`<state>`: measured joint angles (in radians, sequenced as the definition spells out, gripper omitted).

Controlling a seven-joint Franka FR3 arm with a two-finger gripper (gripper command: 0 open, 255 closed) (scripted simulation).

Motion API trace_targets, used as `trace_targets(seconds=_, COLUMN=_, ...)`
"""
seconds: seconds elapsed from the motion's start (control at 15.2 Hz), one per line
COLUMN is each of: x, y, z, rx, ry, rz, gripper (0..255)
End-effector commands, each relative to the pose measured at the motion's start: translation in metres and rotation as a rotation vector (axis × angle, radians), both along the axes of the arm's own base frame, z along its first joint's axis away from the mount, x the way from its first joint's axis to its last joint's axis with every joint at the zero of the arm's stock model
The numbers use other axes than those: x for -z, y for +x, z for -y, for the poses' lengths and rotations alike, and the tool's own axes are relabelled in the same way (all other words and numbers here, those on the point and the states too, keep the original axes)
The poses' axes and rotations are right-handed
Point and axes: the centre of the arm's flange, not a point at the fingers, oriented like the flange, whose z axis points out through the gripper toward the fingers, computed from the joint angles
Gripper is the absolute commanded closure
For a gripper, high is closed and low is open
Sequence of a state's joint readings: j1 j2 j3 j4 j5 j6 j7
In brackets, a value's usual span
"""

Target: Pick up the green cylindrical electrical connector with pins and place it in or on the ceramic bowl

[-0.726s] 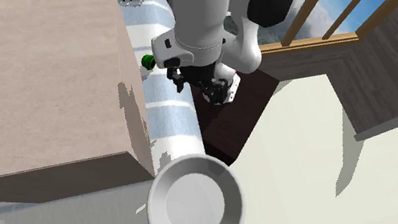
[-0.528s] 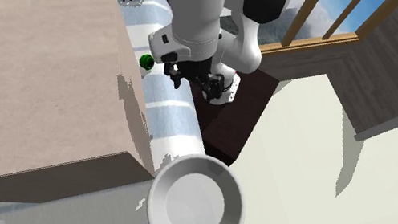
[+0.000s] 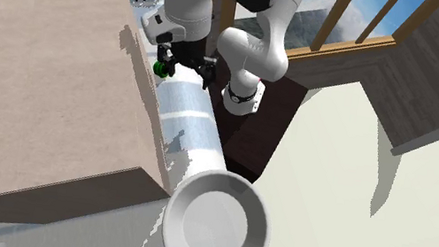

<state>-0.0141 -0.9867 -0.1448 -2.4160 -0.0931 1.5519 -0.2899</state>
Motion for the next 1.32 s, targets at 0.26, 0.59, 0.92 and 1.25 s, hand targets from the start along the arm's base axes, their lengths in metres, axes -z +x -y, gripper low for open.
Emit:
trace_targets(seconds=0.26, x=0.014, y=-0.018, z=0.073, rx=-0.093, ry=-0.055, rz=0.021, gripper=0)
trace_targets(seconds=0.59, x=0.032, y=-0.020, z=0.096, rx=-0.120, ry=-0.071, rz=0.028, gripper=0)
trace_targets(seconds=0.92, x=0.056, y=-0.016, z=0.097, rx=-0.120, ry=-0.071, rz=0.028, gripper=0)
trace_targets(seconds=1.25, x=0.056, y=-0.016, z=0.097, rx=-0.120, ry=-0.071, rz=0.028, gripper=0)
